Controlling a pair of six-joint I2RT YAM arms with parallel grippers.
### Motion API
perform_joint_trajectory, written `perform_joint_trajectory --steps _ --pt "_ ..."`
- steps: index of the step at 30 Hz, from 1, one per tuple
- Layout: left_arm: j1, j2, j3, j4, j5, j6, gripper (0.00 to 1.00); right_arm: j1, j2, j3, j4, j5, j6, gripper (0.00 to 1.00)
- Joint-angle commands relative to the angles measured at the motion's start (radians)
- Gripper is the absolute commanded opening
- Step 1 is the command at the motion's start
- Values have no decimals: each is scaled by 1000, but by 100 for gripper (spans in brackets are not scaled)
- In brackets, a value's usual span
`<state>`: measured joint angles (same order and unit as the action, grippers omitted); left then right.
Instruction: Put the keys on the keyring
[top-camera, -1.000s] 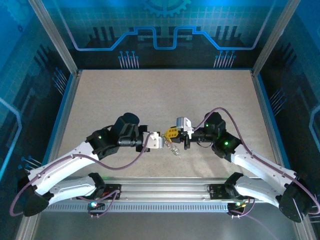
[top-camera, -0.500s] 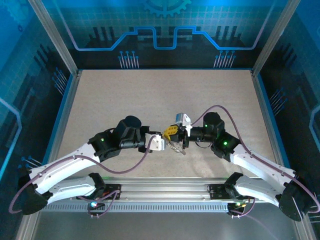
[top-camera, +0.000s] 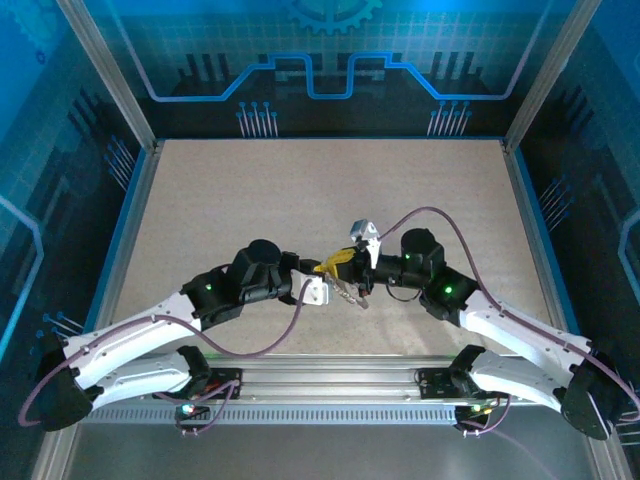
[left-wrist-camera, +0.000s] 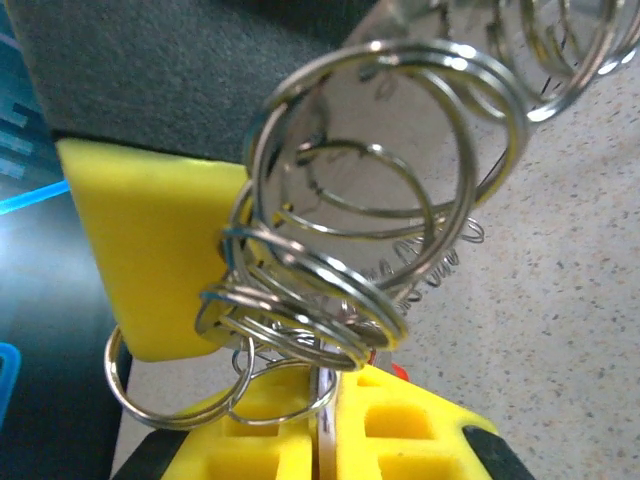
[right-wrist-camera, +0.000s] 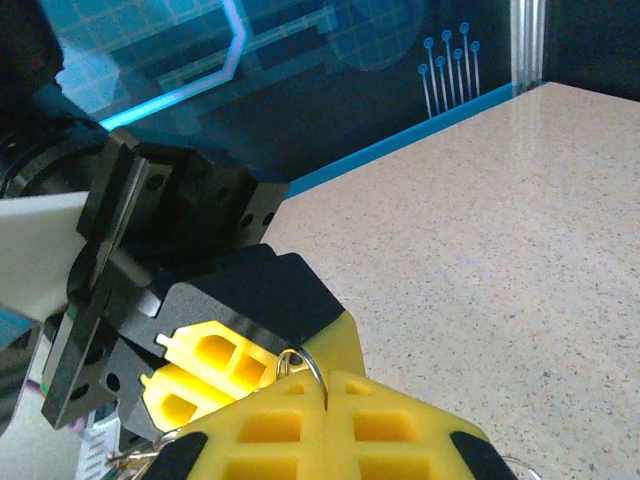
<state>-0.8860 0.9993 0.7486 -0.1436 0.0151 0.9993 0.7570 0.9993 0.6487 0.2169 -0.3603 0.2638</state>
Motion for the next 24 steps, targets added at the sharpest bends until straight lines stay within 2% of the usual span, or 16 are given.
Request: perform_joint_trajectory --steps 1,11,14,18,21,24 --pt "-33 -3 -25 -6 10 67 0 18 -43 -4 90 144 92 0" --pt "-116 37 -19 -25 -115 173 0 24 -83 -55 136 245 163 0" --pt "-105 3 -40 18 -118 164 0 25 -91 -66 118 220 100 0" --pt "-60 -83 -21 -52 -80 150 0 22 -133 -96 69 208 -46 0" --pt "-26 -136 7 -124 -62 173 0 -4 -161 -137 106 189 -40 0" --pt "-1 -153 54 -197 -41 197 0 -10 -149 -158 178 101 -31 0"
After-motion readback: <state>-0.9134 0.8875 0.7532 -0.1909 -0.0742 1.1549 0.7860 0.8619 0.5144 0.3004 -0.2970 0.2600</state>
